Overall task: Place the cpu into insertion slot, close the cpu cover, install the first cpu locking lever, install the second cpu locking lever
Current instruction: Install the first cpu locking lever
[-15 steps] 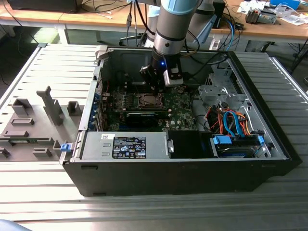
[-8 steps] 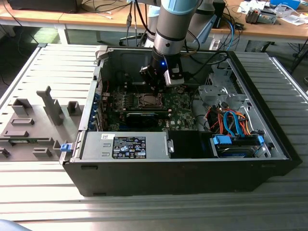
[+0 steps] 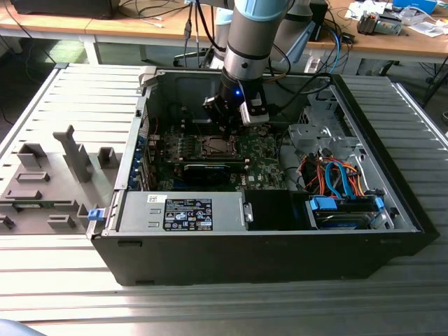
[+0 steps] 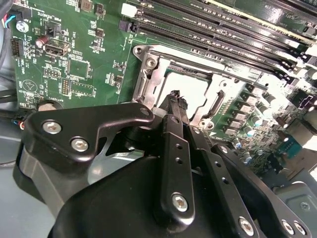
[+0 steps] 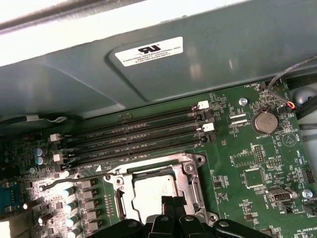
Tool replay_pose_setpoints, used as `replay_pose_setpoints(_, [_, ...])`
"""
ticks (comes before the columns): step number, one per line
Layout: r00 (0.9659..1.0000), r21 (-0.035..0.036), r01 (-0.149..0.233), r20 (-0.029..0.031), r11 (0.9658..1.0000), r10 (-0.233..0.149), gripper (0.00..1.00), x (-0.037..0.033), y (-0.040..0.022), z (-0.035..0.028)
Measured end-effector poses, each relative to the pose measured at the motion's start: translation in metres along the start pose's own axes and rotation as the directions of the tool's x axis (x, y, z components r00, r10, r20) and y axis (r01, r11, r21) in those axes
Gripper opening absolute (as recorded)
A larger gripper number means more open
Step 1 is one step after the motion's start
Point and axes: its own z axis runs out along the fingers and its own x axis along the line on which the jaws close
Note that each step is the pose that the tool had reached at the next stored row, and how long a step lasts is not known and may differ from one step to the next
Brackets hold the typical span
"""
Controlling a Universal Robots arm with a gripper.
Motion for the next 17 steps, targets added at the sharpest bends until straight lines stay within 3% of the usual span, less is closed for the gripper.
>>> replay_pose_setpoints(17, [0.9979, 0.0067, 0.065, -0.003, 0.9978, -0.065, 0.11, 0.0, 0.0, 0.0])
